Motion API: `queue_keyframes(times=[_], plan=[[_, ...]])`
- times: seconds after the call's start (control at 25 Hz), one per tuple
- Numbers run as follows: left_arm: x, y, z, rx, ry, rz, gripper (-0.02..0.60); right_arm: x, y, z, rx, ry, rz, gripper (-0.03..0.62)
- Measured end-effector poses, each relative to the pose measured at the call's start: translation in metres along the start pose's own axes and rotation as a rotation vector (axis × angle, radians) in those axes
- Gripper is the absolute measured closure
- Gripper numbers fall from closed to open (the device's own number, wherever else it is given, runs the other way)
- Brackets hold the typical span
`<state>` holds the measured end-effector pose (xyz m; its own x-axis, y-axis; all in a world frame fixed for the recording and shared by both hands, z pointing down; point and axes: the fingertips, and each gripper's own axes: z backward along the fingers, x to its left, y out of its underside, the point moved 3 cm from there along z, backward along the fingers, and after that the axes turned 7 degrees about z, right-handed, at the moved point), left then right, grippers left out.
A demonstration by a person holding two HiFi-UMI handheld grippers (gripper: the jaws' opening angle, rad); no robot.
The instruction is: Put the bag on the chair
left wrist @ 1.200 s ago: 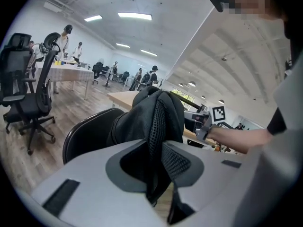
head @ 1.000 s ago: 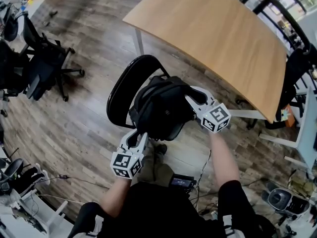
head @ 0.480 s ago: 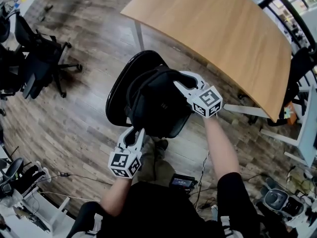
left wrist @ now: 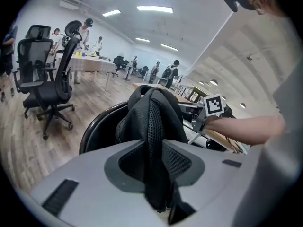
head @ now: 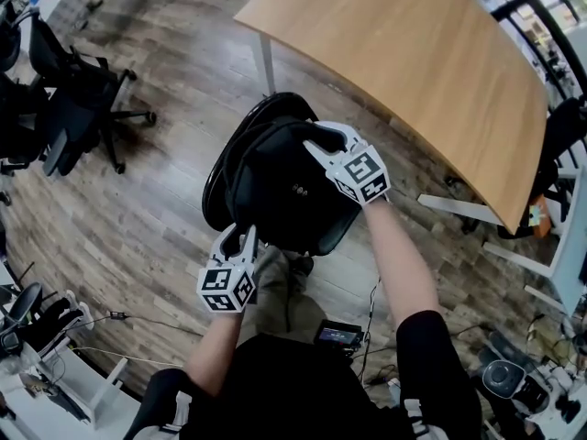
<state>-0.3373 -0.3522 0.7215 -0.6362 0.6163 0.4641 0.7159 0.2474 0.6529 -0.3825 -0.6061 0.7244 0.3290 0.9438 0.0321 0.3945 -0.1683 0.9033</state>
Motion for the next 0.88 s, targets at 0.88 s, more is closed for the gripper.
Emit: queue_keyframes(times=[0.88], plan=[[0.026,0.019,-0.013,-0.002,-0.145,0.081,0.459,-0.013,0.044,0.010,0.149,0.102,-0.080,0.424]])
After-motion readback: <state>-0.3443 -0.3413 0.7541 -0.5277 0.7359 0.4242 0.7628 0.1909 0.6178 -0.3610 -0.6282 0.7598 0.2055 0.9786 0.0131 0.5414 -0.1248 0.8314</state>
